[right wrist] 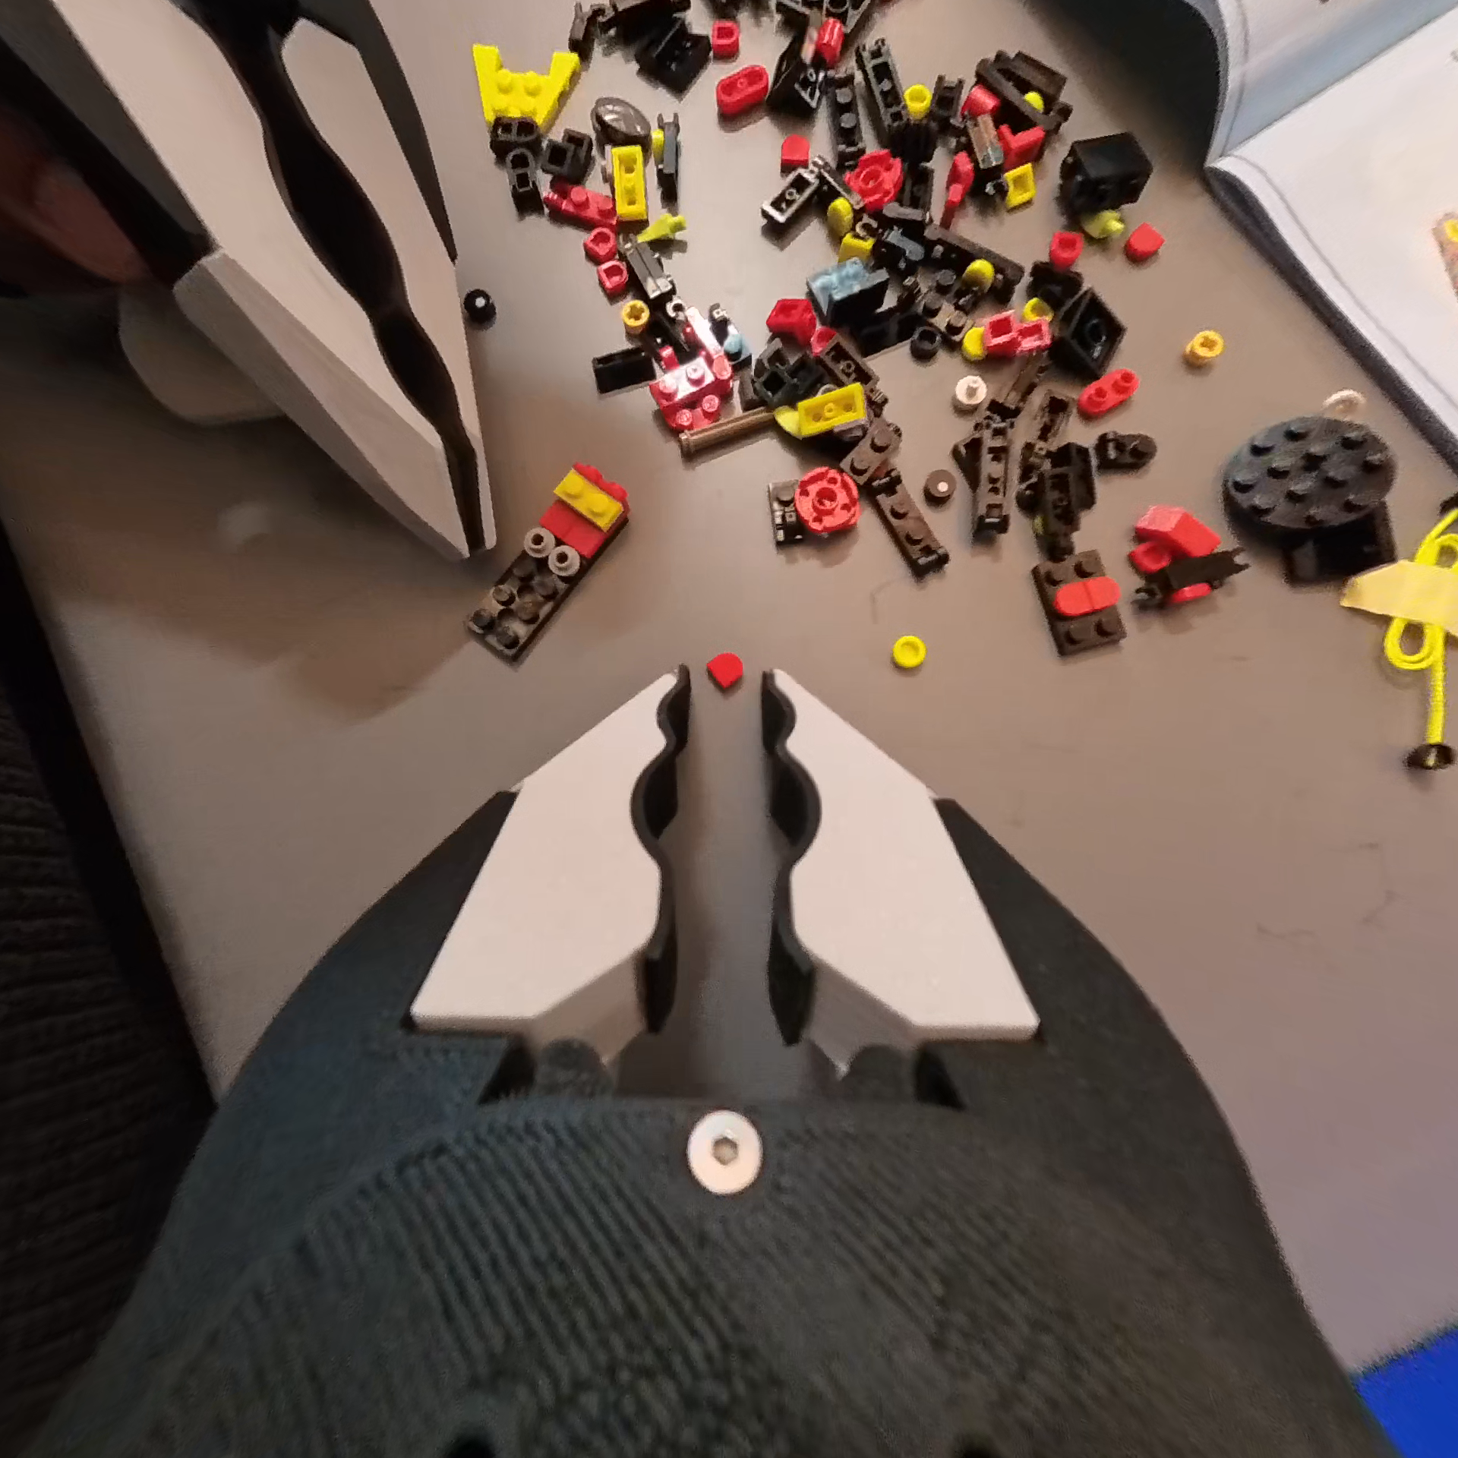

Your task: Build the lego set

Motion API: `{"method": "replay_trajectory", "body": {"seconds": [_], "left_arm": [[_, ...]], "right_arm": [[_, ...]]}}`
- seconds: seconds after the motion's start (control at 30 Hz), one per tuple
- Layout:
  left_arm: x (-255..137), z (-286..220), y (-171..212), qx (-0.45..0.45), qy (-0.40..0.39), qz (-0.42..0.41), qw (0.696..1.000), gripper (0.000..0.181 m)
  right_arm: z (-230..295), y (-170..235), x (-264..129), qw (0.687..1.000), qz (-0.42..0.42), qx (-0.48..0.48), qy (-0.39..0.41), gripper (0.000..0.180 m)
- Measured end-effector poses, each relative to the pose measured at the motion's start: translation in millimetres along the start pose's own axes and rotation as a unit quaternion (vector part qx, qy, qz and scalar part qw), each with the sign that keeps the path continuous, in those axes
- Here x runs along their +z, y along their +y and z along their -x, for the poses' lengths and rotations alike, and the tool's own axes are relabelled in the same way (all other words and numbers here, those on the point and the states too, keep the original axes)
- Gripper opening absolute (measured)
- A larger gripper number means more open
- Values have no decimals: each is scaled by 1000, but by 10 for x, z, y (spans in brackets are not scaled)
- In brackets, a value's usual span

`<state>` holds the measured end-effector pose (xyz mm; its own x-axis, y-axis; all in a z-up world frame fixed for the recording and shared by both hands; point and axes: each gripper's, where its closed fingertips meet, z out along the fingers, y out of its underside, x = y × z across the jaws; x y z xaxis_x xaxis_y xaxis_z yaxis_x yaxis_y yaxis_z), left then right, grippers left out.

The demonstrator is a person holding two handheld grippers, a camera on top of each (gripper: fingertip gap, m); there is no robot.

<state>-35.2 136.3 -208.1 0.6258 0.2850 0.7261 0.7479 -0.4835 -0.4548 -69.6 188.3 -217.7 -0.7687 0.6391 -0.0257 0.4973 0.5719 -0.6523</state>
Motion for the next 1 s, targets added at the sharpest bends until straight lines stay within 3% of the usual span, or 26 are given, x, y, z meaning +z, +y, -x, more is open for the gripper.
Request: {"method": "replay_trajectory", "body": {"seconds": [0.37, 0.63, 1.0], "left_arm": [[-7, -1, -1, -5, 5, -1, 1000, 0], [-6, -3, -1, -6, 6, -1, 1000, 0], [-42, -11, -64, 2, 5, -19, 1000, 0]], "right_arm": [[135, -9, -3, 999, -2, 4, -42, 7], [74, -50, -2, 1000, -12, 7, -20, 13], [151, -73, 20, 1000, -9, 9, -17, 6]]}}
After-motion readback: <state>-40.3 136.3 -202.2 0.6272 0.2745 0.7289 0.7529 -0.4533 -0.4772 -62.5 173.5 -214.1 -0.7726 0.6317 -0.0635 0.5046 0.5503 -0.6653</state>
